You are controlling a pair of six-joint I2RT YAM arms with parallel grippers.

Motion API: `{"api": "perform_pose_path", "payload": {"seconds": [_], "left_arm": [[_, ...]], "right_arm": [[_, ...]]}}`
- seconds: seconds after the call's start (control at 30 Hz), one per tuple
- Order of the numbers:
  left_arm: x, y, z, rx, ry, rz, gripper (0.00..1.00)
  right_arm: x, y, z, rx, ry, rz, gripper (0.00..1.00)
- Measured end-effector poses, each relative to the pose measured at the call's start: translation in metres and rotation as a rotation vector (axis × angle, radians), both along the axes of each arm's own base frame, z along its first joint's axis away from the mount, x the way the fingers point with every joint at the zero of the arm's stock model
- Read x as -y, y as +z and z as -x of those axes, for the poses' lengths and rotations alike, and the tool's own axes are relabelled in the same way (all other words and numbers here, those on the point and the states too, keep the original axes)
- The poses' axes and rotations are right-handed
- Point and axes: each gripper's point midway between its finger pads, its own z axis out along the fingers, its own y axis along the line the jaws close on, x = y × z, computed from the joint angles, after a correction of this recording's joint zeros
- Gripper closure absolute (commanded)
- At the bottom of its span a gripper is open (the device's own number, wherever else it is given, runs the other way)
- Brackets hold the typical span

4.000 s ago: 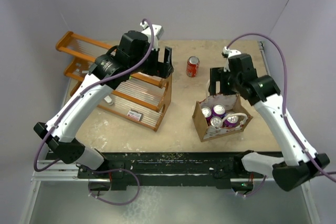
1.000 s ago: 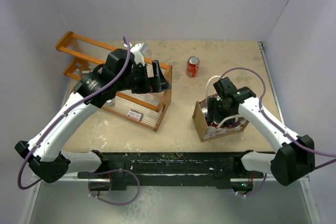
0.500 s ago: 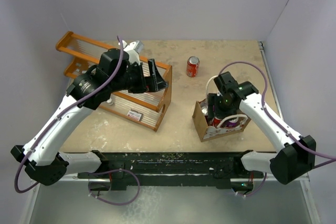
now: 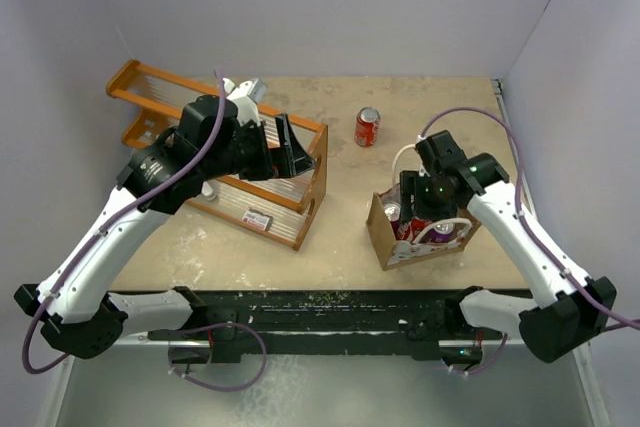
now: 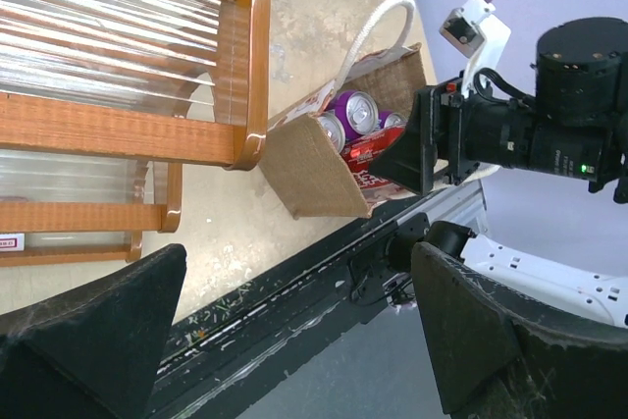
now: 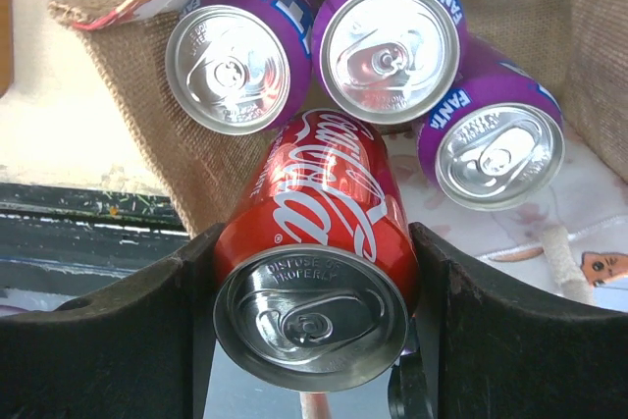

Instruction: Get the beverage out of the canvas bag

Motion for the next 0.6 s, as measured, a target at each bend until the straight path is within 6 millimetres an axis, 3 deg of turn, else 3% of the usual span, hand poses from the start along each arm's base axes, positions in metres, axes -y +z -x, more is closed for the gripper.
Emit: {"api": "perform_pose_path", "payload": {"seconds": [0.27,0.47,0.6], "left_arm": [[0.001,0.001,0.006,-0.011,-0.01,0.028,0.01],[0.013,-0.018,0.014,-0.087,-0.074,0.043,0.0],[0.025,-0.04,0.028,-0.186,-0.137,0.072,0.0]], "right_arm": [[0.006,0.03,0.008,0.138,-0.049,-0.058,1.0],[0.005,0.046,0.014,0.216,-0.131,-0.14,1.0],[0.008,0.053,0.015,0.252,-0.199,-0.171,1.0]]}}
